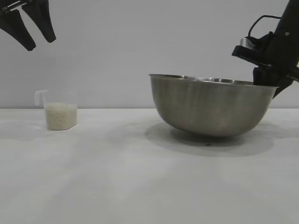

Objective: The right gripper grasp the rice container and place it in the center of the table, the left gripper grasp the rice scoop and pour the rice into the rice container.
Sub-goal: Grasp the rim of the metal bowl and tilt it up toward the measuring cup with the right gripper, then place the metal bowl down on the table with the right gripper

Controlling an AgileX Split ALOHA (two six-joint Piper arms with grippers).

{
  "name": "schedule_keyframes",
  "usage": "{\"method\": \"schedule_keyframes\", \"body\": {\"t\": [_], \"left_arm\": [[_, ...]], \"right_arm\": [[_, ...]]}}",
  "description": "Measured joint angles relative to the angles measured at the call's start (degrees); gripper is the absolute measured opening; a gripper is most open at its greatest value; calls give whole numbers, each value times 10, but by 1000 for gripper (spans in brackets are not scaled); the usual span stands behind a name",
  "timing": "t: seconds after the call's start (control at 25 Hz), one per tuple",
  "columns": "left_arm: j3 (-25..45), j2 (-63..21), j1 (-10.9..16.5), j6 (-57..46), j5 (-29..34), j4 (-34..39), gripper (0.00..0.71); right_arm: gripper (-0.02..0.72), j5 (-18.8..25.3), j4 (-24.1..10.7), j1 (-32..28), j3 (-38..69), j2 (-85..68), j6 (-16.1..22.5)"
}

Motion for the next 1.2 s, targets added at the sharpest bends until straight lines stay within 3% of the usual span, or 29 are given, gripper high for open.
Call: {"method": "schedule_keyframes", "body": {"t": [0.52,0.84,1.2], "left_arm": [[0,0,0,0,0,-2,313],[0,0,0,0,-7,-10,313],[0,0,0,0,-8,-10,313]], "right_arm": [[0,-3,-13,85,0,-1,-6],[0,-36,-24,134,0,-1,-3],[0,-48,-44,142,0,-1,18]]}}
